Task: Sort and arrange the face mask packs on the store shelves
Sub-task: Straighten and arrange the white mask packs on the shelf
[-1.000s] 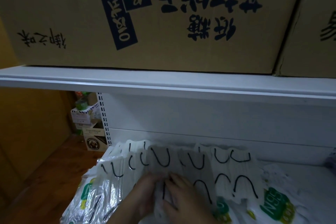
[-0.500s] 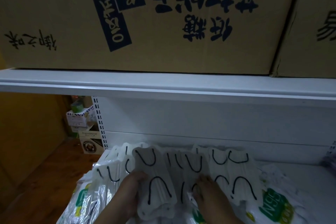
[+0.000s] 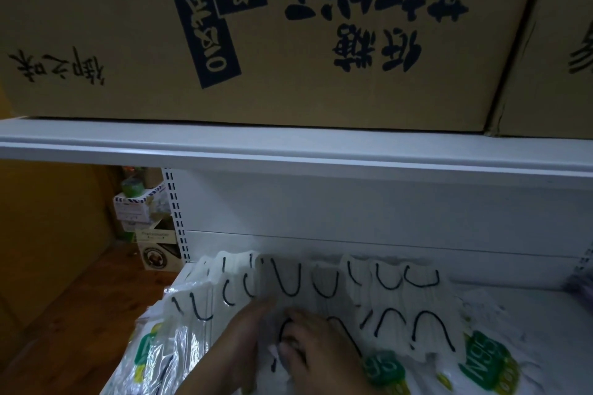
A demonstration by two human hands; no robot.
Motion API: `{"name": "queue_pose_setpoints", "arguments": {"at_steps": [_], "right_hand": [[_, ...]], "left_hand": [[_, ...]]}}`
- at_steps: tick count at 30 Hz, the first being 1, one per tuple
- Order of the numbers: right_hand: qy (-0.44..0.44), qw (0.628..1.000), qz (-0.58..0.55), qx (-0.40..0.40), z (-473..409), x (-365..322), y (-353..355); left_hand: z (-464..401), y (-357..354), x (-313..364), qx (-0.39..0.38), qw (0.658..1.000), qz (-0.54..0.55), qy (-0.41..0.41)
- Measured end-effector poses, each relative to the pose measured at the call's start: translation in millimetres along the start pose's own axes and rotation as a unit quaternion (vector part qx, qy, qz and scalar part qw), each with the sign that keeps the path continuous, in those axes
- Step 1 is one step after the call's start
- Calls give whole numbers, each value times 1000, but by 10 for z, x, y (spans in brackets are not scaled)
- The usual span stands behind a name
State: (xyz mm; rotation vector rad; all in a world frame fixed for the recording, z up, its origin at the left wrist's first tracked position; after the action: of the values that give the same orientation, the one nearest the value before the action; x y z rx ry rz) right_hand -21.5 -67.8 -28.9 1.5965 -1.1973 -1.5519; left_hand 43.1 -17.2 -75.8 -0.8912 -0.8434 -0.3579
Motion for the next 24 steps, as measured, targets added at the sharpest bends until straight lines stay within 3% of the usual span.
{"name": "queue_pose_setpoints", "arguments": {"at_steps": [2, 5, 8, 10, 15, 18, 20, 22, 24], "right_hand": [[-2, 1000, -19, 1, -34, 5, -11], [-84, 995, -24, 37, 0, 328, 70], [-207, 972, 68, -83, 112, 819, -146], [-227, 955, 127, -139, 153, 952, -293], [-216, 964, 157, -3, 102, 858, -55], [-246, 964, 50, 93, 138, 765, 235], [-220, 964, -11, 147, 129, 537, 367], [-161, 976, 22, 146, 79, 212, 374], [-132, 983, 89, 89, 39, 20, 263]], "left_hand": [[27, 165, 119, 47, 997, -46, -49], [94, 428, 278, 116, 988, -65, -75], [151, 616, 385, 156, 982, -69, -77], [171, 632, 394, 160, 982, -66, -70], [233, 608, 385, 151, 984, -64, -74], [239, 547, 422, 126, 983, -85, -100], [203, 411, 399, 94, 987, -78, -106], [143, 157, 289, 29, 996, -36, -70], [92, -86, 107, -22, 1000, -5, 8]]}}
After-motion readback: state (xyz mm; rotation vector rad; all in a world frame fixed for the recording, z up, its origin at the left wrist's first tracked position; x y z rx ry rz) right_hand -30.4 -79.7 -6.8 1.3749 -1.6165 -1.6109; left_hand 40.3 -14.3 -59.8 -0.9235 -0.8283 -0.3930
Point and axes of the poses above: each hand's wrist, its own z-axis away from the middle knuckle, its own y-axis out of the back of the hand, x = y × z, the point moved 9 cm from there along -z, towards the middle knuckle, and after that the axes turned 3 degrees about -x, right-handed, at the moved point
